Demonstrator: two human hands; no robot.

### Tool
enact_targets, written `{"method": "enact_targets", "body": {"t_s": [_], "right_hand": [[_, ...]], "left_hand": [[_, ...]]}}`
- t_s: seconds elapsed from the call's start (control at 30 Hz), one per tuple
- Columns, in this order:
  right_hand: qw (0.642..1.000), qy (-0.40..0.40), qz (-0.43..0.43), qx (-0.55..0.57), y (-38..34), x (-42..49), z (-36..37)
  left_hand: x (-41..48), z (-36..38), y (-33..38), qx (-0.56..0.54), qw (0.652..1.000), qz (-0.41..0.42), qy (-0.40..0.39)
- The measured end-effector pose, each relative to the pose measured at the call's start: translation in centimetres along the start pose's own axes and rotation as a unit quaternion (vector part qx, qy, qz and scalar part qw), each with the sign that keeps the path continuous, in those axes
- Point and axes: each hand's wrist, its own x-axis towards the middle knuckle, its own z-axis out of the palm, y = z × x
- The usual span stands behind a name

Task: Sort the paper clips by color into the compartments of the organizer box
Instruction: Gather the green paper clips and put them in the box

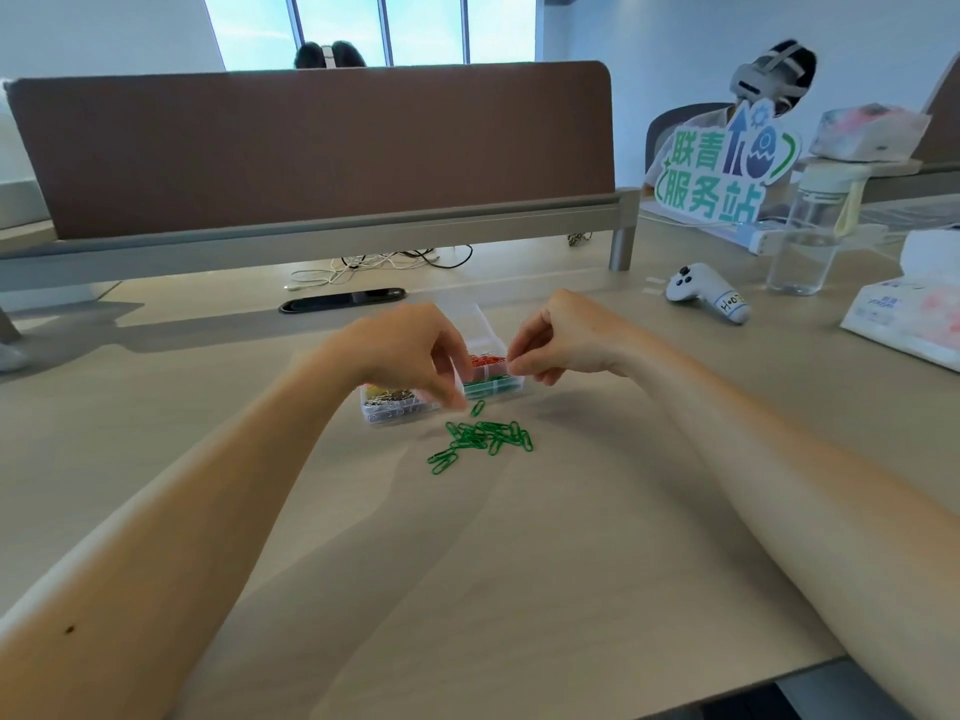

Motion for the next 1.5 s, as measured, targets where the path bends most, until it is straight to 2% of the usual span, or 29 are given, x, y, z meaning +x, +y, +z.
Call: {"method": "enact_targets", "body": {"t_s": [0.1,0.2,0.27,0.4,0.5,0.67,0.77,0.93,1.07,1.17,1.27,1.43,1.5], "right_hand": [[0.995,-0.092,0.018,-0.027,-0.2,-1.8,0.3],[0.982,-0.138,0.022,-0.123,-0.7,-2.3,1.3],[0.979,-0.128,0.011,-0.160,-0.9,-2.0,1.8],[0.978,-0.104,-0.014,-0.180,-1.0,-1.9,2.5],[0.978,-0.069,-0.033,-0.194,-1.1,-1.9,2.8],[0.972,-0.086,-0.020,-0.219,-1.2,-2.1,2.5],[0.977,-0.080,-0.036,-0.192,-1.2,-1.7,3.4],[0.984,-0.065,-0.035,-0.161,-1.1,-1.7,3.5],[0.995,-0.064,-0.011,-0.077,-1.0,-1.7,3.4],[0.996,-0.055,-0.019,-0.062,-1.0,-1.7,3.2],[0.998,-0.026,-0.039,-0.041,-1.1,-1.5,2.7],[0.995,0.074,-0.056,-0.024,-1.1,0.1,1.7],[0.994,0.090,-0.056,-0.037,-1.0,1.0,1.4]], "left_hand": [[-1.3,0.1,0.3,0.091,0.987,-0.034,-0.126],[-1.5,0.7,0.6,0.143,0.977,-0.053,-0.151],[-1.2,1.3,0.6,0.149,0.978,-0.051,-0.138],[-0.6,2.4,0.3,0.071,0.994,-0.035,-0.082],[-0.3,2.9,0.4,0.064,0.996,-0.017,-0.052],[-0.1,3.3,0.8,0.049,0.998,-0.016,-0.048],[0.2,3.9,1.0,0.005,0.999,-0.010,-0.053],[0.0,3.8,1.3,-0.017,0.999,0.000,-0.042],[-0.1,3.7,1.2,-0.033,0.999,0.009,-0.020],[0.0,3.5,1.1,-0.033,0.999,0.016,0.000],[0.1,2.7,1.0,-0.037,0.999,0.019,0.034],[1.0,1.6,0.8,-0.069,0.983,0.016,0.167],[1.6,1.8,0.7,-0.078,0.978,0.011,0.193]]}}
